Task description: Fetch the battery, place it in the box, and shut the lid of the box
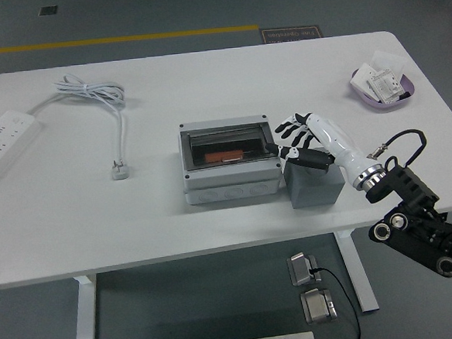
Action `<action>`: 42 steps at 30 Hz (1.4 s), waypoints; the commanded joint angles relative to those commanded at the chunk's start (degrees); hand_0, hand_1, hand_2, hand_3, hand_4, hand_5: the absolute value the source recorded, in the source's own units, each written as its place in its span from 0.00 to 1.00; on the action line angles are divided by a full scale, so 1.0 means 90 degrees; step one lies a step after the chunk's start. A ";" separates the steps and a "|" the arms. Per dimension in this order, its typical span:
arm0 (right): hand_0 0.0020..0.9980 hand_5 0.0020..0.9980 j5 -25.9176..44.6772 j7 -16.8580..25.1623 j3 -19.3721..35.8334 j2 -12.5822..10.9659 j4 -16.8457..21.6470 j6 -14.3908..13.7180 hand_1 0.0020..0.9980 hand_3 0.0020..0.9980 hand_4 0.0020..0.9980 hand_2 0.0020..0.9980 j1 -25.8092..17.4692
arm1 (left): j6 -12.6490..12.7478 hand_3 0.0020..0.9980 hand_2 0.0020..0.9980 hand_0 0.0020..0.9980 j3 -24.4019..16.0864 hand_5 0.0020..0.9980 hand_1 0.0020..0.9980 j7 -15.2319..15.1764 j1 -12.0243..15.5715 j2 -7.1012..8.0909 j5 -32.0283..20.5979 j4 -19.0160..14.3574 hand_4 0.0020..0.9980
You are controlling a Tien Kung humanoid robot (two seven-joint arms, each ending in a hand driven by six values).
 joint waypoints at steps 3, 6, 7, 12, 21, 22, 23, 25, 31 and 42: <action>0.36 0.79 0.0040 0.0018 -0.0092 0.0054 -0.0027 -0.0009 0.45 0.62 0.94 0.55 0.0032 | 0.0002 0.63 0.68 0.67 -0.0029 0.19 0.73 0.0017 0.0007 0.0002 0.0030 -0.0005 0.64; 0.36 0.79 0.0079 0.0038 -0.0186 0.0133 -0.0072 -0.0010 0.45 0.62 0.94 0.55 0.0055 | 0.0004 0.63 0.68 0.67 -0.0058 0.19 0.73 0.0031 0.0008 0.0000 0.0061 -0.0008 0.64; 0.36 0.79 0.0090 0.0044 -0.0203 0.0159 -0.0088 -0.0010 0.45 0.62 0.94 0.55 0.0060 | 0.0004 0.63 0.68 0.67 -0.0055 0.19 0.73 0.0030 0.0008 -0.0001 0.0059 -0.0008 0.64; 0.36 0.79 0.0134 0.0082 -0.0283 0.0329 -0.0207 -0.0009 0.44 0.61 0.94 0.55 0.0111 | 0.0000 0.63 0.68 0.67 -0.0035 0.19 0.73 0.0025 0.0004 -0.0014 0.0047 -0.0008 0.64; 0.36 0.80 0.0180 0.0130 -0.0314 0.0496 -0.0356 -0.0006 0.44 0.61 0.94 0.55 0.0231 | -0.0003 0.63 0.68 0.67 -0.0041 0.19 0.73 0.0030 -0.0006 -0.0017 0.0065 -0.0010 0.63; 0.36 0.80 0.0186 0.0135 -0.0312 0.0503 -0.0369 -0.0006 0.44 0.61 0.94 0.55 0.0240 | -0.0003 0.63 0.68 0.67 -0.0040 0.19 0.73 0.0030 -0.0007 -0.0017 0.0065 -0.0010 0.63; 0.36 0.80 0.0194 0.0142 -0.0310 0.0509 -0.0382 -0.0005 0.44 0.61 0.94 0.55 0.0249 | -0.0003 0.63 0.68 0.67 -0.0042 0.19 0.73 0.0031 -0.0009 -0.0017 0.0068 -0.0010 0.63; 0.36 0.80 0.0206 0.0151 -0.0308 0.0519 -0.0402 -0.0005 0.44 0.61 0.94 0.55 0.0260 | -0.0004 0.63 0.68 0.67 -0.0046 0.19 0.73 0.0033 -0.0011 -0.0018 0.0075 -0.0010 0.63; 0.36 0.80 0.0247 0.0195 -0.0300 0.0548 -0.0449 -0.0014 0.44 0.61 0.94 0.55 0.0263 | -0.0008 0.63 0.68 0.67 -0.0032 0.20 0.73 0.0028 -0.0017 -0.0018 0.0072 -0.0008 0.63; 0.36 0.80 0.0278 0.0245 -0.0297 0.0570 -0.0479 -0.0027 0.44 0.61 0.94 0.55 0.0232 | -0.0010 0.63 0.68 0.67 -0.0024 0.20 0.73 0.0021 -0.0056 -0.0020 0.0067 -0.0005 0.63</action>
